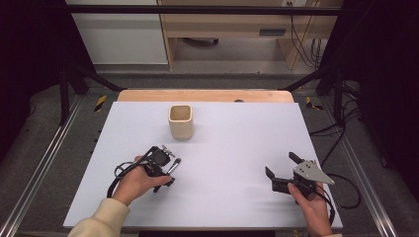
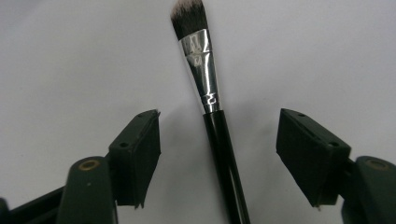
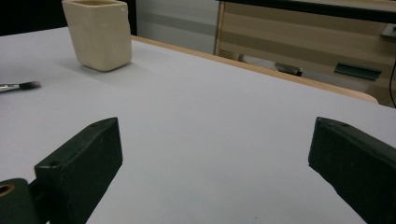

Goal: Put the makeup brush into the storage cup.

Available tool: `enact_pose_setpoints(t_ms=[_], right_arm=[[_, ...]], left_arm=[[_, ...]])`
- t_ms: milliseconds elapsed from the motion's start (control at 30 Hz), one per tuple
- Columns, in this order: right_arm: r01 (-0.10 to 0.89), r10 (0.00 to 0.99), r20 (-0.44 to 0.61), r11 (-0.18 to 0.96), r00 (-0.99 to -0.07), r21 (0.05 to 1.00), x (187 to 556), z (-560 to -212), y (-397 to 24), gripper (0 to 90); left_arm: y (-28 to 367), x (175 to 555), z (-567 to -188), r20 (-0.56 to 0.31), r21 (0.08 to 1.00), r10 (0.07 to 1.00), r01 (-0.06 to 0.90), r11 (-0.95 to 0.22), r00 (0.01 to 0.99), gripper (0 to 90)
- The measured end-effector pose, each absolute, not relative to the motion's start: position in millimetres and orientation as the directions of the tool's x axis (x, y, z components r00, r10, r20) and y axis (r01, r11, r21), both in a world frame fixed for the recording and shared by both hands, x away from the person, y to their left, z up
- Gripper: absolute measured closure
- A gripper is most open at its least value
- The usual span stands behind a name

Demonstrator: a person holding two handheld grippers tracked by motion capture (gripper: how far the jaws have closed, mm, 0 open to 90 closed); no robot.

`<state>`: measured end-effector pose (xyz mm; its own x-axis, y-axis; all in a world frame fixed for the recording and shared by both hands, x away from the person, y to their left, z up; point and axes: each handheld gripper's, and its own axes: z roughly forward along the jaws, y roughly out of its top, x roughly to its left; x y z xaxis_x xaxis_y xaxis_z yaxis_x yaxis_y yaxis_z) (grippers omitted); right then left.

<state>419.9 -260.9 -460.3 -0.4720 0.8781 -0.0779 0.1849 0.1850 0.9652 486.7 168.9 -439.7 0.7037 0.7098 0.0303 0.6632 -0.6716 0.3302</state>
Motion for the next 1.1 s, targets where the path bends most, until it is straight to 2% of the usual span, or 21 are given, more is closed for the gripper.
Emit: enact_pose_setpoints(t_ms=[167, 200, 533, 667, 1100], right_arm=[[0.186, 0.878, -0.077, 0.185, -0.473, 0.965, 419.9, -460.3, -260.8, 3.3], [0.188, 0.877, -0.077, 0.186, -0.474, 0.964, 419.8, -460.4, -260.5, 3.3], [0.186, 0.874, -0.084, 0.194, -0.478, 0.963, 420.0, -460.8, -259.8, 3.4], [0.188, 0.874, -0.086, 0.197, -0.478, 0.962, 419.9, -460.8, -259.5, 3.5], [0.189, 0.874, -0.09, 0.202, -0.478, 0.961, 420.0, -461.3, -258.8, 3.5]], left_arm=[[166.4, 487.6, -440.7, 0.01, 0.31, 0.712, 0.675, -0.67, 0.702, 41.3], [166.2, 488.7, -440.5, 0.004, 0.301, 0.711, 0.677, -0.671, 0.703, 46.4], [167.1, 491.9, -440.3, -0.026, 0.279, 0.725, 0.702, -0.655, 0.688, 60.3], [168.4, 493.8, -440.3, -0.027, 0.277, 0.73, 0.707, -0.65, 0.682, 64.3], [171.3, 496.5, -439.9, -0.02, 0.275, 0.731, 0.707, -0.652, 0.682, 67.2]])
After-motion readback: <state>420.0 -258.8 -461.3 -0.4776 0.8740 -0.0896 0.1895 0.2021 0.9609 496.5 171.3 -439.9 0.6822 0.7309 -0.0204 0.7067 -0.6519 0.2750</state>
